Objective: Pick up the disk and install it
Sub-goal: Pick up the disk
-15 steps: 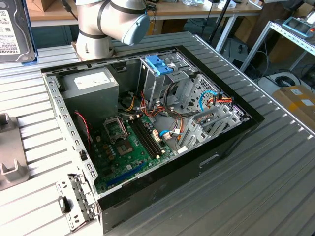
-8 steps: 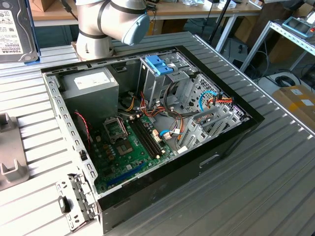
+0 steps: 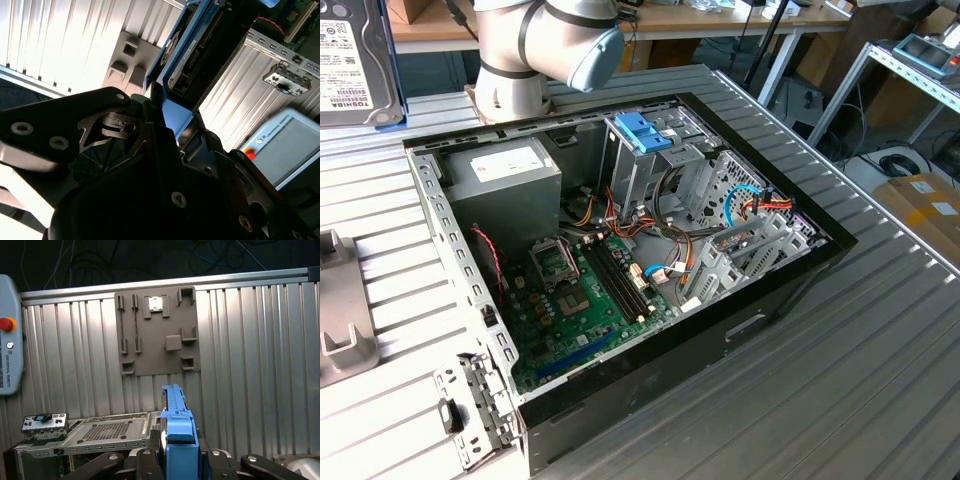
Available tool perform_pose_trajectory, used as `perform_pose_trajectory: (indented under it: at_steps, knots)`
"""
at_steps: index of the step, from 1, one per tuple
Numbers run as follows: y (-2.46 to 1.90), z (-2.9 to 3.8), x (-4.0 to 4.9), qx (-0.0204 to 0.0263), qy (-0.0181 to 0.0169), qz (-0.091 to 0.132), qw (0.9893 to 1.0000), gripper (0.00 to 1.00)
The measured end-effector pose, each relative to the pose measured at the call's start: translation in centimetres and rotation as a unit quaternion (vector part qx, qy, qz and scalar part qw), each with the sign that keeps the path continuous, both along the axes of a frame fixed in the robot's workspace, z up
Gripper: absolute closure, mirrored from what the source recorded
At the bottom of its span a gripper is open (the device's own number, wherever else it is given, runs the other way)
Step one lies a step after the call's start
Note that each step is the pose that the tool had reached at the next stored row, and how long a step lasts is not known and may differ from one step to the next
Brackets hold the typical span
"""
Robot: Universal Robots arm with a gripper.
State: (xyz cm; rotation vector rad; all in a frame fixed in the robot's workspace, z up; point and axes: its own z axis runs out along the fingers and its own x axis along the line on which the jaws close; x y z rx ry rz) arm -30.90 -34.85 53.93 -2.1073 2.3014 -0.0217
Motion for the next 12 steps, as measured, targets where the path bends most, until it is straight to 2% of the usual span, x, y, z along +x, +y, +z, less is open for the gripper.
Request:
perform_pose_trajectory:
  at_steps: [12]
  knots:
    - [0.00, -0.04, 0.80, -0.0007, 0.0000, 0.000, 1.0000, 0.63]
